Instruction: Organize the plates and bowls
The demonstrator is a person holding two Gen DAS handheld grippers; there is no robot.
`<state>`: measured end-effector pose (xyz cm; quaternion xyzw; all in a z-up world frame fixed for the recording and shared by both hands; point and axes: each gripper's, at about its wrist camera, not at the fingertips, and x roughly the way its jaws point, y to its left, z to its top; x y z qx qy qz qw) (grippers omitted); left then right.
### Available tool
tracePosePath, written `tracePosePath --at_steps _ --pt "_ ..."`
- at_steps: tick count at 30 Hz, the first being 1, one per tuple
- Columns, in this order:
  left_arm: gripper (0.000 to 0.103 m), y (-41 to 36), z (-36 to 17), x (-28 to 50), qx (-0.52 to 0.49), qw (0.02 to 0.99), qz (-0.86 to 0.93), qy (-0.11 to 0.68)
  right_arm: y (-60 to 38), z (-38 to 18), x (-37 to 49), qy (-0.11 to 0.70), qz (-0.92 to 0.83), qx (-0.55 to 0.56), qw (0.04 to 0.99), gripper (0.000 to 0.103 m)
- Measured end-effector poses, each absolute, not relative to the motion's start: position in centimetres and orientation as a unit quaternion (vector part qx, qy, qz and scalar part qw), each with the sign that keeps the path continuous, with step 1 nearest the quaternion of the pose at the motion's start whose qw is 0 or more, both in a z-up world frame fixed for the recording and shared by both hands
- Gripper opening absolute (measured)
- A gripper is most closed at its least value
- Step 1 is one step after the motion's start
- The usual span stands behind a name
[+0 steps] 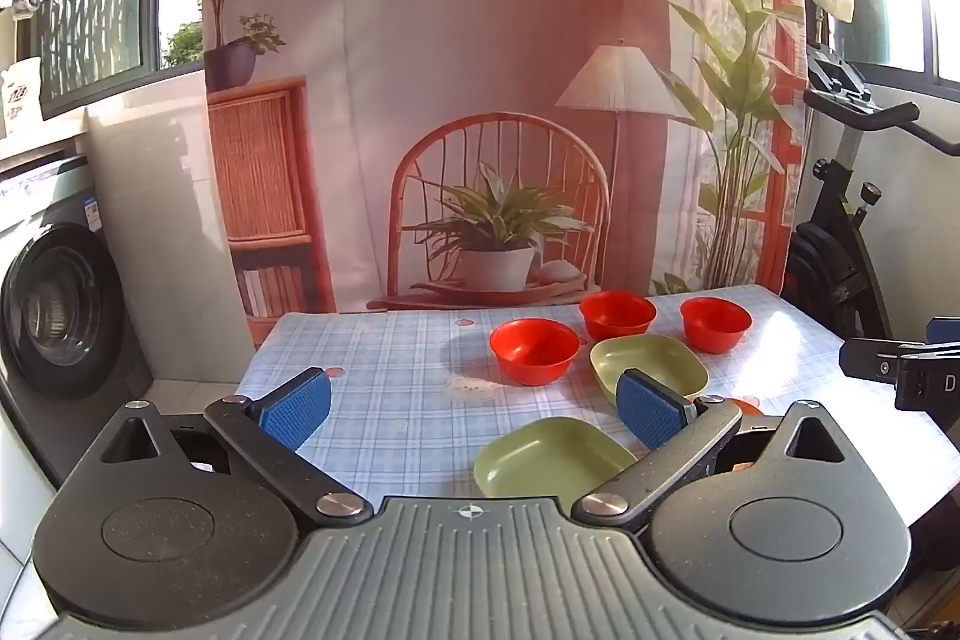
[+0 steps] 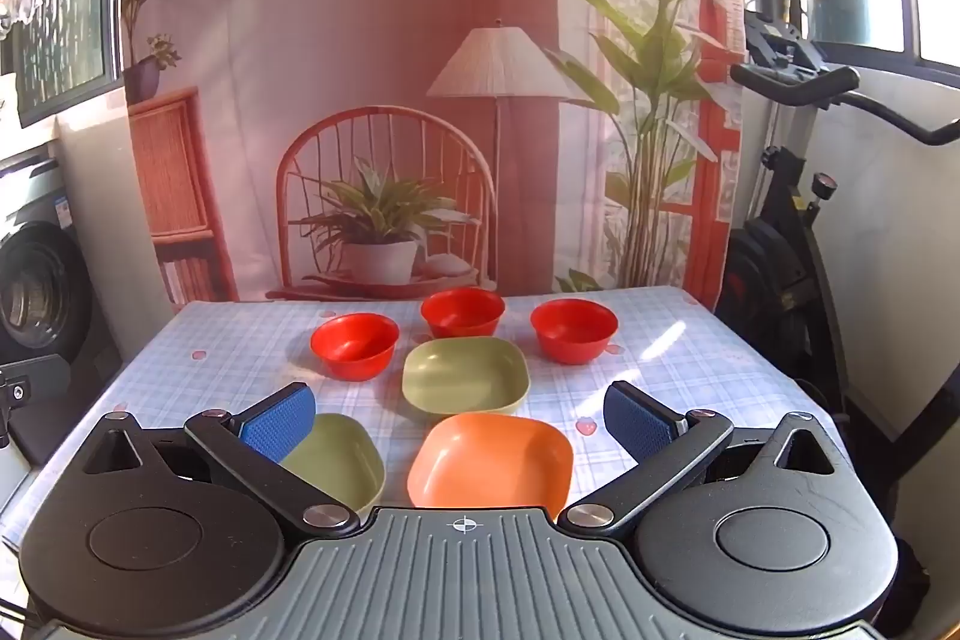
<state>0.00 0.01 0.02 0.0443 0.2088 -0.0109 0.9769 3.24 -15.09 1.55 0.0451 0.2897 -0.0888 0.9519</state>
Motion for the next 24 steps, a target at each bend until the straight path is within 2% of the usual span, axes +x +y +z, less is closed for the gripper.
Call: tracePosePath --at_steps 24 --pt "0.102 -0.05 0.05 -0.45 0.04 0.978 0.0 0.203 -15.04 1.51 3.08 0.289 -0.097 0.045 0.951 0.103"
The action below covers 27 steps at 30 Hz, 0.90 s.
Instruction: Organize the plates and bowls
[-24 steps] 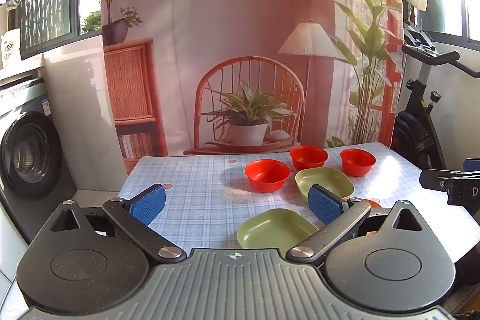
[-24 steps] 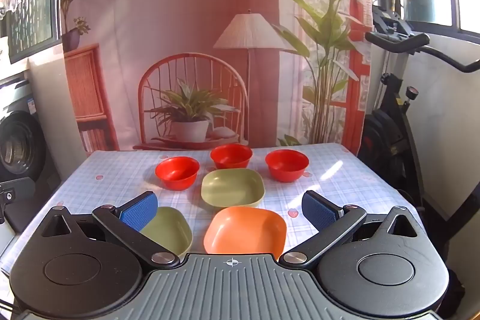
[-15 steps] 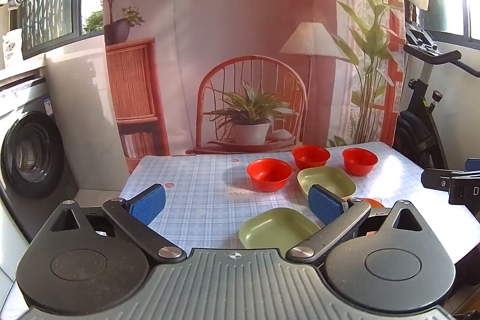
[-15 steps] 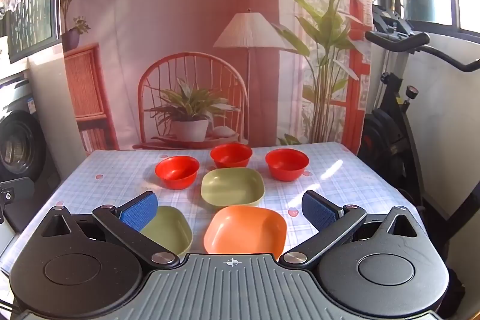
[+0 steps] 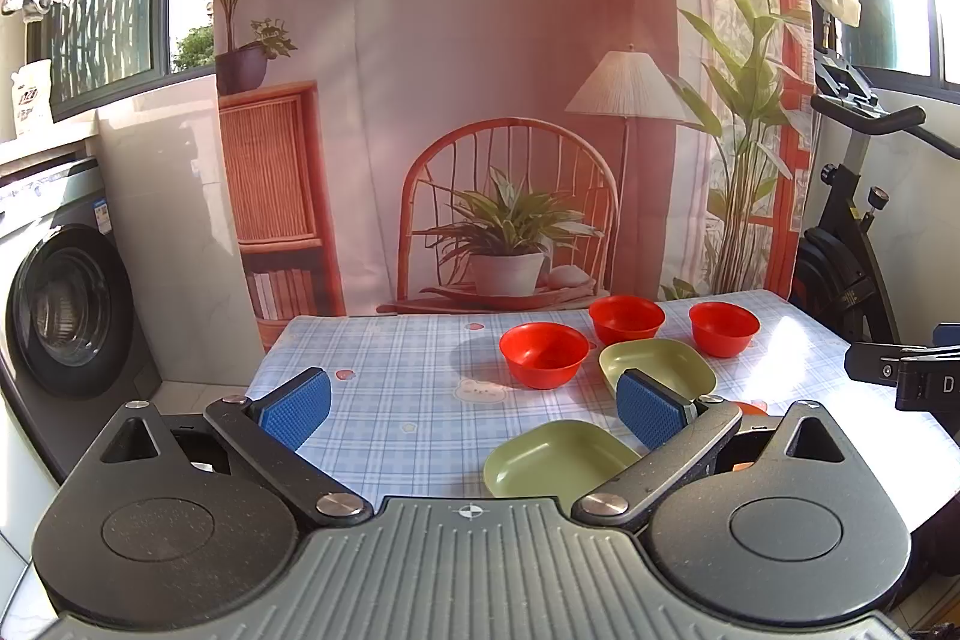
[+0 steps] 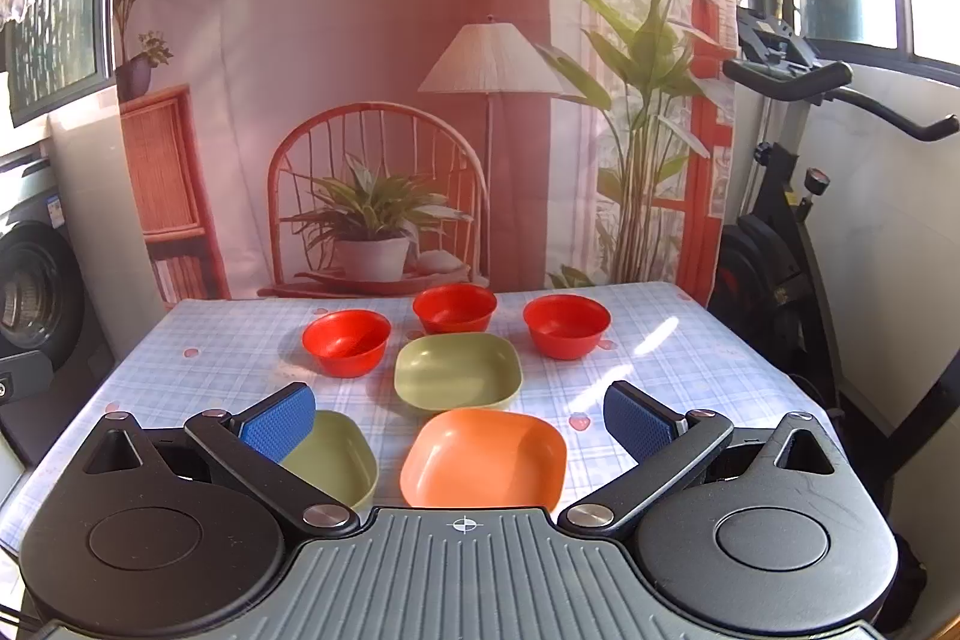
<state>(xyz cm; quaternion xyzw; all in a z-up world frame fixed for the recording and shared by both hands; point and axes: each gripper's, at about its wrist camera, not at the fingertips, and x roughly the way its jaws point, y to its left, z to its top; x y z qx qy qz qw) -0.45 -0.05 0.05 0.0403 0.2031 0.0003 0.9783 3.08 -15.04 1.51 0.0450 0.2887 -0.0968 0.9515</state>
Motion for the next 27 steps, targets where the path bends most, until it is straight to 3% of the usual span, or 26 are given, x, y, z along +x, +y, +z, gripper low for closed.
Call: tracePosePath --at_steps 27 --pt "0.102 -0.11 -0.15 -0.47 0.04 0.978 -0.002 0.205 -15.12 1.63 3.03 0.29 -0.096 0.045 0.951 0.103"
